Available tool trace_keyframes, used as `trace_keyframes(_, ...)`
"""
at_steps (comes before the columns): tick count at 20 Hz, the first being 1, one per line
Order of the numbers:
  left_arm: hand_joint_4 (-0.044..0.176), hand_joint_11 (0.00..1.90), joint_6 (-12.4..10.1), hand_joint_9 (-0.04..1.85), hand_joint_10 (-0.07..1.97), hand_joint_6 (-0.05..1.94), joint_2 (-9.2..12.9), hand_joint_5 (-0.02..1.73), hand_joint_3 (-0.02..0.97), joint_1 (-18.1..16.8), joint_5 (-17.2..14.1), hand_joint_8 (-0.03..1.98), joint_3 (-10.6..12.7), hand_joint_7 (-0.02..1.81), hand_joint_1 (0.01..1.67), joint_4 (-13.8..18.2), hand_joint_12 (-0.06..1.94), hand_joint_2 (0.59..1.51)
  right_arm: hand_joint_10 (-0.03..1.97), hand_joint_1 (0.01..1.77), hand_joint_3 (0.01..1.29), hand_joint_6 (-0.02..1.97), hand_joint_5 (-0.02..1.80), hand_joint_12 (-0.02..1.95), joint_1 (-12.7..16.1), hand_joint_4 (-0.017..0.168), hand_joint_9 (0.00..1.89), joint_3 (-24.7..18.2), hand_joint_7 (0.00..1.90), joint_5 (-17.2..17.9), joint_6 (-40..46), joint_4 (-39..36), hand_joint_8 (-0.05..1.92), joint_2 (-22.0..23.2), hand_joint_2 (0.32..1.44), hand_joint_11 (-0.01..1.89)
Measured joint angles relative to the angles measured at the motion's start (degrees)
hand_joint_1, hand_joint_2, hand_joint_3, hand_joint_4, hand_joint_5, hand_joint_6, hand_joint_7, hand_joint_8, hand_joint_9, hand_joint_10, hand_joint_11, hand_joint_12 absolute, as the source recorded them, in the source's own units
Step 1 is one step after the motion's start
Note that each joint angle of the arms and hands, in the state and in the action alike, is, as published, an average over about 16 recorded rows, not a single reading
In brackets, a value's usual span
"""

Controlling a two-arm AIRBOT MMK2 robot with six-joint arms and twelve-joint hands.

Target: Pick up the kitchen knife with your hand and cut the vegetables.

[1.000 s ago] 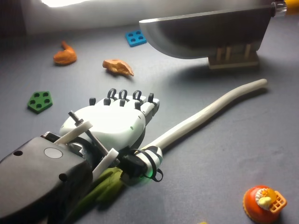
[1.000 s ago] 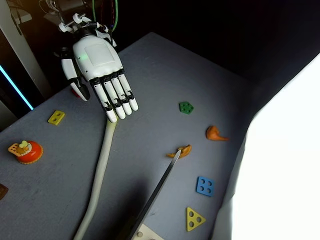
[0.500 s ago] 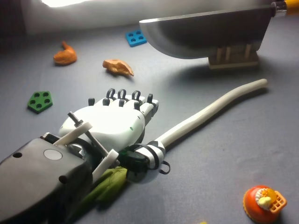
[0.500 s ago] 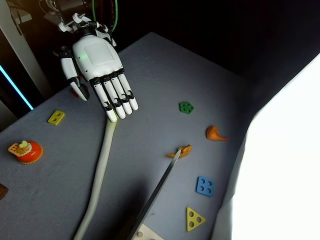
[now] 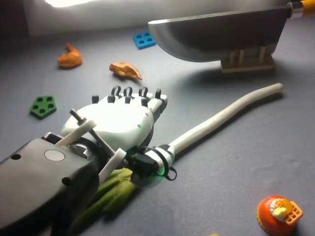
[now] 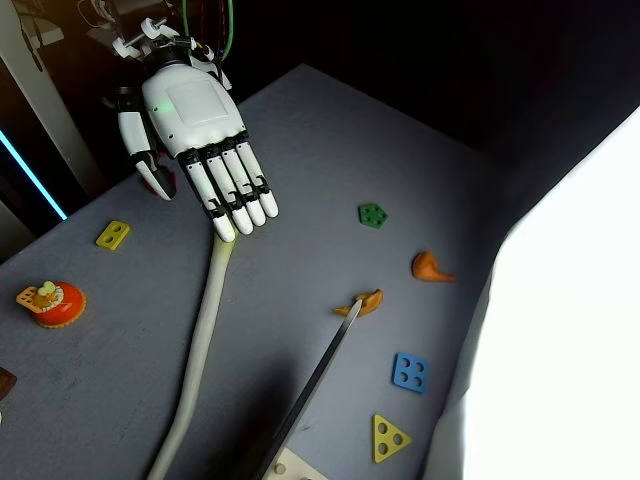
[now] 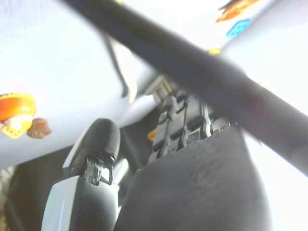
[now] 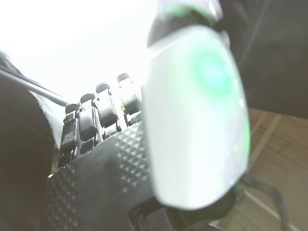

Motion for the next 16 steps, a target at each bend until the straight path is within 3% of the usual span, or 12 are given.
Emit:
trace_keyframes(4,0.000,0.06,-0.02,0.17,0.12,0.03,-0.07,0.17,0.151,-0.98,-1.27,0.06,-1.10,0.20,0.29,-0.31,0.35,1.436,0.76,0.39,0.02,0.45,0.39,1.11,0.11,0.011,0.39,-2.30,0.49,-0.54,-1.86,-1.06,0.52,1.04,1.05,0.19)
trace_keyframes(10,-0.002,0.25,-0.14,0.45,0.62,0.26,-0.18,0.48,0.057,-1.95,-2.76,0.42,-2.90,0.53,0.31,-0.80,0.96,1.453,1.41,0.17,0.02,0.88,0.72,1.81,0.49,-0.002,0.75,-3.50,0.90,-2.12,-2.77,-1.77,0.97,1.45,1.18,0.49)
trace_keyframes(13,-0.002,0.31,-0.19,0.55,0.77,0.32,-0.19,0.59,0.029,-2.03,-3.15,0.52,-3.36,0.65,0.31,-1.00,1.18,1.457,1.64,0.14,0.02,1.06,0.80,1.92,0.51,-0.002,0.83,-3.72,0.99,-2.42,-3.06,-2.01,1.16,1.50,1.21,0.60)
trace_keyframes(16,-0.003,0.40,-0.27,0.71,1.01,0.42,-0.17,0.77,-0.004,-2.03,-3.29,0.68,-3.71,0.84,0.32,-1.24,1.52,1.455,1.72,0.09,0.02,1.16,0.88,1.92,0.51,-0.002,0.95,-3.77,1.09,-2.43,-3.25,-2.05,1.25,1.52,1.23,0.74)
